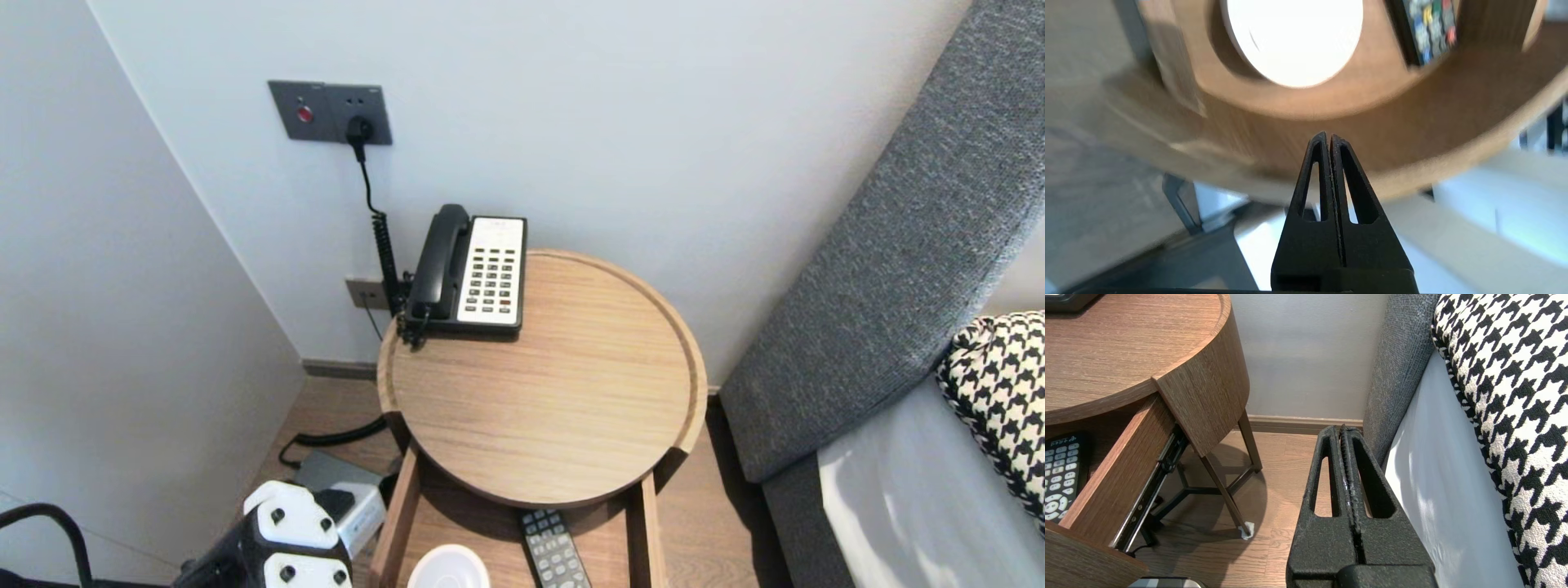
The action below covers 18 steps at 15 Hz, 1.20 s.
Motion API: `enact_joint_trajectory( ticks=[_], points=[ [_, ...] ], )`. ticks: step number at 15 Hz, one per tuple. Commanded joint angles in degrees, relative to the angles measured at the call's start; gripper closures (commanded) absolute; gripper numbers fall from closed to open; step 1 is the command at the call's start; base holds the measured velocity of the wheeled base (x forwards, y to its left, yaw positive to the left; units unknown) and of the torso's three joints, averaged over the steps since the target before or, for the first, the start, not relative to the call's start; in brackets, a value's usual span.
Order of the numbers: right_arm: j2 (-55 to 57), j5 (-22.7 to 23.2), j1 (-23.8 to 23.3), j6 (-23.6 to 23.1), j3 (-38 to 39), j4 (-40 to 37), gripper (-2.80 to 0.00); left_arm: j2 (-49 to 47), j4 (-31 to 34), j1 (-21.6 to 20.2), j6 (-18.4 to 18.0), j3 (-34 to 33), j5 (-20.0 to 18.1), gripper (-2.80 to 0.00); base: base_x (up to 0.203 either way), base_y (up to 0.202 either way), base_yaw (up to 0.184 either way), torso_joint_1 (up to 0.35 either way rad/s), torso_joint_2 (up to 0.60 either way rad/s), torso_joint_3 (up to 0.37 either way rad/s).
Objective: Open the nightstand drawer, then take the remote control out of the drawer one by one and place them on the table
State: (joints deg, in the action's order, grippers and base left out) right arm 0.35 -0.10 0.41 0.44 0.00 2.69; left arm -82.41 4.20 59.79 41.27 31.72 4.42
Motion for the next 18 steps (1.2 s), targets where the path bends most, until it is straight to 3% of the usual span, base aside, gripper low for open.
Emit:
enact_joint_trajectory(
  ticks=[1,2,4,13,14,18],
  points=[
    [0.09,0.01,0.02,0.0,1.41,0.03,0.0,0.19,0.02,-2.38,-6.64,0.87,0.97,0.0,0.0,0.0,0.0,0.0,0.0,0.0],
    [0.09,0.01,0.02,0.0,1.41,0.03,0.0,0.19,0.2,-3.08,-10.14,1.8,2.19,0.0,0.0,0.0,0.0,0.0,0.0,0.0],
    [0.09,0.01,0.02,0.0,1.41,0.03,0.0,-0.58,0.42,-3.91,-11.3,3.61,3.04,0.0,0.0,0.0,0.0,0.0,0.0,0.0],
    [0.09,0.01,0.02,0.0,1.41,0.03,0.0,-6.96,0.02,-5.98,-11.95,8.18,2.93,0.0,0.0,0.0,0.0,0.0,0.0,0.0],
    [0.09,0.01,0.02,0.0,1.41,0.03,0.0,-7.55,0.16,-5.97,-11.92,8.83,3.42,-2.8,0.0,0.0,0.0,0.0,0.0,0.0],
    [0.09,0.01,0.02,0.0,1.41,0.03,0.0,-10.65,7.98,-5.7,-11.6,14.82,5.44,-2.8,0.0,0.0,0.0,0.0,0.0,0.0]
  ],
)
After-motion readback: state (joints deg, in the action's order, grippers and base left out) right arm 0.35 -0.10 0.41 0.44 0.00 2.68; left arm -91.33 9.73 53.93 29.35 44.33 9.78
